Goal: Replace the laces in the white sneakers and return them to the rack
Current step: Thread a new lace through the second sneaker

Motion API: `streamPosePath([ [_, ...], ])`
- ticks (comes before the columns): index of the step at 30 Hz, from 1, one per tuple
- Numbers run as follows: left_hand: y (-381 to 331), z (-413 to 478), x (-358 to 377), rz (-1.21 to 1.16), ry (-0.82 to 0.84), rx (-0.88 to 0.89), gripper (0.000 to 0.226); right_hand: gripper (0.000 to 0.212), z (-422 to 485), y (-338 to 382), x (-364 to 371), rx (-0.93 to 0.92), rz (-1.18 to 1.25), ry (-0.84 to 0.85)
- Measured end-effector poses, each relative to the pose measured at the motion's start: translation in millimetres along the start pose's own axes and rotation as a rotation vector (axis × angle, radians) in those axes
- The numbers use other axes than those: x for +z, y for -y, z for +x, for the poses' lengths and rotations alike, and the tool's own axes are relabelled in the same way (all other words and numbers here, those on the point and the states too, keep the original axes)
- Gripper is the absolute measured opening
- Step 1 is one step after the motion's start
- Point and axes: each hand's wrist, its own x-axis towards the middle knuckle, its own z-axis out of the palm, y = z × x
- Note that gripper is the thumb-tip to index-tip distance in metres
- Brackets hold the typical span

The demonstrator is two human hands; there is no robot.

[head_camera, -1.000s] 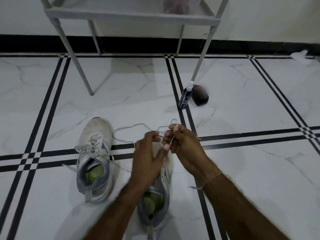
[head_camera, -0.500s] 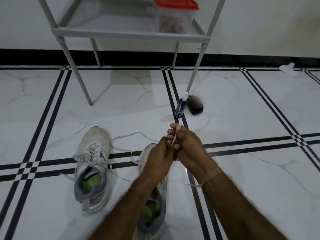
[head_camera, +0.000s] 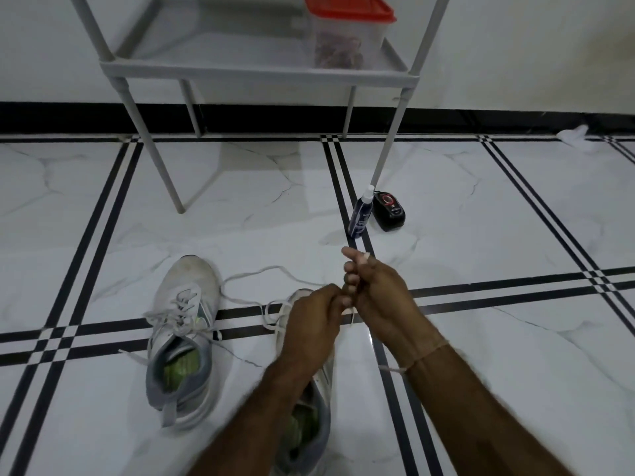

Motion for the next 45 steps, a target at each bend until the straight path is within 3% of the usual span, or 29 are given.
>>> streamPosePath([
  [4,34,-12,-7,0.044,-0.025,0.083,0.041,0.030,6,9,-22,-0.089,-0.080,-0.134],
  [7,43,-18,-1,0.047,-0.011,0.097,0.051,0.033,4,5,-23,-0.147,-0.223,-0.125],
  [12,46,-21,-3,0.057,-0.109,0.073,0.030,0.029,9,19,-16,-0.371,-0.420,-0.187],
  [13,49,-21,-5,0.035,-0.135,0.027,0.026,0.027,14,26,-19,-0.458,-0.515,-0.263],
  [16,62,-22,-19,0.082,-0.148,-0.203,0.029,0.023,27,49,-27,-0.814,-1.112,-0.584],
  [18,68,-28,-29,0.026,-0.101,-0.326,0.035,0.017,28,45,-23,-0.931,-1.248,-0.436],
  [21,64,-44,-36,-0.083,0.039,-0.494,0.043,0.009,19,-10,-15,-0.772,-1.258,-0.033],
  [24,59,-53,-37,-0.028,0.039,-0.553,0.046,0.008,1,-68,-20,-0.650,-1.271,0.141],
  [29,47,-56,-46,0.055,0.004,-0.549,0.058,0.013,-22,-100,-38,-0.459,-1.150,0.094],
  [34,46,-57,-44,0.183,0.033,-0.498,0.017,0.013,-25,-122,-36,-0.453,-1.096,0.009],
  [36,49,-59,-42,0.184,0.021,-0.479,0.014,0.012,-25,-126,-34,-0.447,-1.081,-0.009],
  [45,63,-68,-43,-0.130,-0.057,-0.523,0.032,0.015,-27,-135,-31,-0.465,-1.031,0.023],
])
